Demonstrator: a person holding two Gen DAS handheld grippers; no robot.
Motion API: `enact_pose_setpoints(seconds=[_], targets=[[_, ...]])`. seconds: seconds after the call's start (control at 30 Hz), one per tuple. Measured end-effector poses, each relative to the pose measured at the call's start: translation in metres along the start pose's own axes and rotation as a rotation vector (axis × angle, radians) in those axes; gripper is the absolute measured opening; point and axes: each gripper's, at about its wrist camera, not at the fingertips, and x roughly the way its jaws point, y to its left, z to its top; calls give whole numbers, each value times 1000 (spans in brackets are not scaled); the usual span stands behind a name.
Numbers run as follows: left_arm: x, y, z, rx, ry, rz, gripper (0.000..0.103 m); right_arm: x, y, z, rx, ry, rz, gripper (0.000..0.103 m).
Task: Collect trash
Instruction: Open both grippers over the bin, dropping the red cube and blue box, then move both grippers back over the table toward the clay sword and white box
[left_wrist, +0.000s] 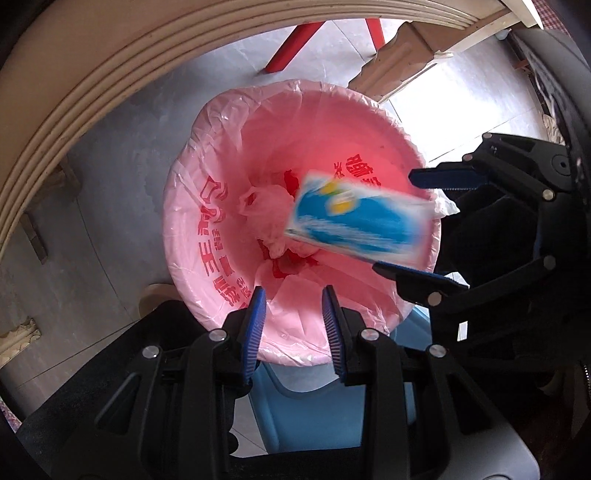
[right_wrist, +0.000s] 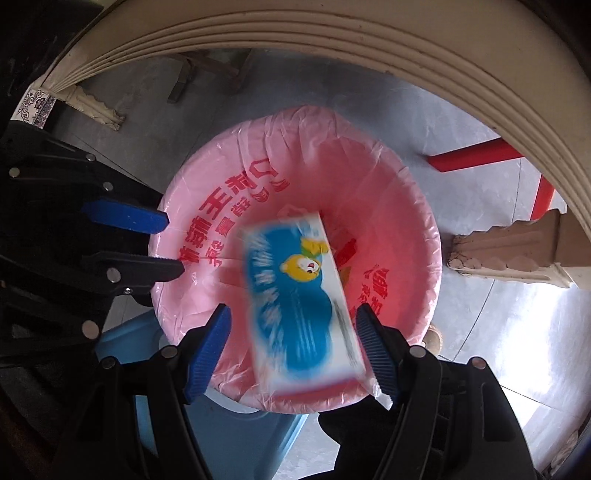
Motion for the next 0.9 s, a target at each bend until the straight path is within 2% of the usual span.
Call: enact_pose_setpoints(seconds=[0.07,0.37,0.47,0.63,0.73,0.9], targets=[[3,0,0,3,3,7,32,-2,0,0,-4,-8,-5,74],[-11,-4,-6,1,-28,35,32,-21,-1,-1,7,-33,-1,74],[-34,-10,-14,15,-92,65,35,-43,2,-5,11,-64,12,74],[-95,-19,-33,-14,-216,115,41,-85,9,-13,7,-111,28,74],[-136,-19,-41,-75,-320,147,52,-116,11,-13,2,-161,30,78],[-197,-11,-44,-200,-432,148,55,-173,13,-4,8,-258,22,80]])
